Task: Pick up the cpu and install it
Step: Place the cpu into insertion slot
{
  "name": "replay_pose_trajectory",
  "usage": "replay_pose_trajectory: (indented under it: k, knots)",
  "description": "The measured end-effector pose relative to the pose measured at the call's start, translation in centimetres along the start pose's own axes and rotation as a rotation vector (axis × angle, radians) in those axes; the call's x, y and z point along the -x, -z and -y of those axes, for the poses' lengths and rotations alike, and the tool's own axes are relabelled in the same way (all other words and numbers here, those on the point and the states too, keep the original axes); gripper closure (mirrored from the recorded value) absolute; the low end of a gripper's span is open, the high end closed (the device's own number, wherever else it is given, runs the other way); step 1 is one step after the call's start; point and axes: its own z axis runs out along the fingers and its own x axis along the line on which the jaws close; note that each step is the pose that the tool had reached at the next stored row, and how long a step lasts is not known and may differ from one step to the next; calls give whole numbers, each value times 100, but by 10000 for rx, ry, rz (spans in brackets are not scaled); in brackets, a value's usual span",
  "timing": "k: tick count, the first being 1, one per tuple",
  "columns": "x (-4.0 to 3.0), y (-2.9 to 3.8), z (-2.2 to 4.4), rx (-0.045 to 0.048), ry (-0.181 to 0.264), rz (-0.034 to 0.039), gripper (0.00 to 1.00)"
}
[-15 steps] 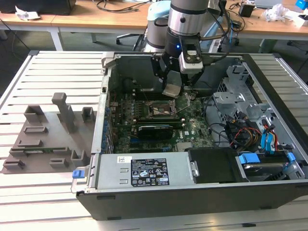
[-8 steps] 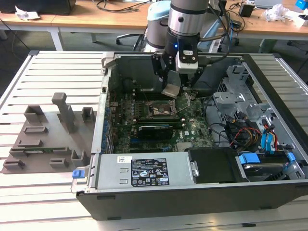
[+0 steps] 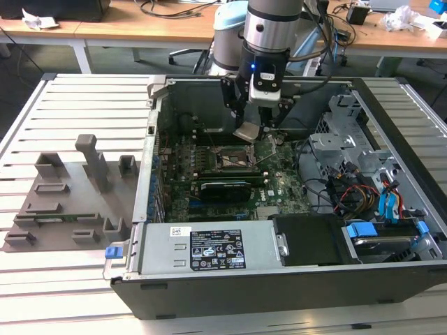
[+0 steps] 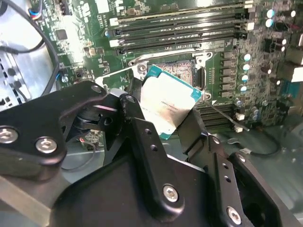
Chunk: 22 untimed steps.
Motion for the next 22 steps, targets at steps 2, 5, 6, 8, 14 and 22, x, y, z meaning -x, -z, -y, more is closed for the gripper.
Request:
replay_pose_trajectory:
  k: [2, 5, 6, 8, 14, 22]
  knots:
    - [0, -3, 0, -19, -408, -10, 45]
    - [0, -7, 0, -39, -891, -21, 45]
    - [0, -9, 0, -53, -1135, -25, 45]
    - [0, -12, 0, -67, -1487, -34, 45]
    - [0, -24, -2, -69, -3017, -132, 45]
    - [0, -39, -2, 56, -4634, -357, 45]
